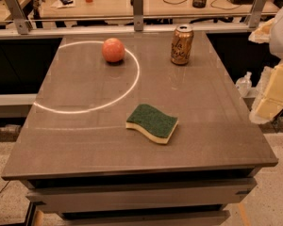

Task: Move sponge near apple

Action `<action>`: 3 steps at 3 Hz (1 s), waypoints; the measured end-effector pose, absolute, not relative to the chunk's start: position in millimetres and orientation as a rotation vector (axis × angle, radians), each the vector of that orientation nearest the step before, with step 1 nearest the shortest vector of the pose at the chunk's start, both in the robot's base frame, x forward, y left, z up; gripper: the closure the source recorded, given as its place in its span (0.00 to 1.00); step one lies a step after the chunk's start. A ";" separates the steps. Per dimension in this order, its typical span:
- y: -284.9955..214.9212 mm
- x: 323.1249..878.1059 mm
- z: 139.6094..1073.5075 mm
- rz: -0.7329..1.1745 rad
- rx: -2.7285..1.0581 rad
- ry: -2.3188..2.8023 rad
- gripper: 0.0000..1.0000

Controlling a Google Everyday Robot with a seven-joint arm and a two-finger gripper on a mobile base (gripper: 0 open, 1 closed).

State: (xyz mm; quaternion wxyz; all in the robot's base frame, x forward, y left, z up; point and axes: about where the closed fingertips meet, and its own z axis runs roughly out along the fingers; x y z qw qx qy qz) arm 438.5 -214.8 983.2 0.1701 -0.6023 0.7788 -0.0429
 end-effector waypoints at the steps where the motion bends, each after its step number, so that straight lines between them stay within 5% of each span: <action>1: -214.7 438.5 983.2 -0.122 -1.711 2.213 0.00; 3: -164.5 412.2 973.2 0.049 -1.633 2.233 0.00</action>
Offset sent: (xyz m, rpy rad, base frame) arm -0.0284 0.0357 -0.0121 0.1638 0.0814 -0.0671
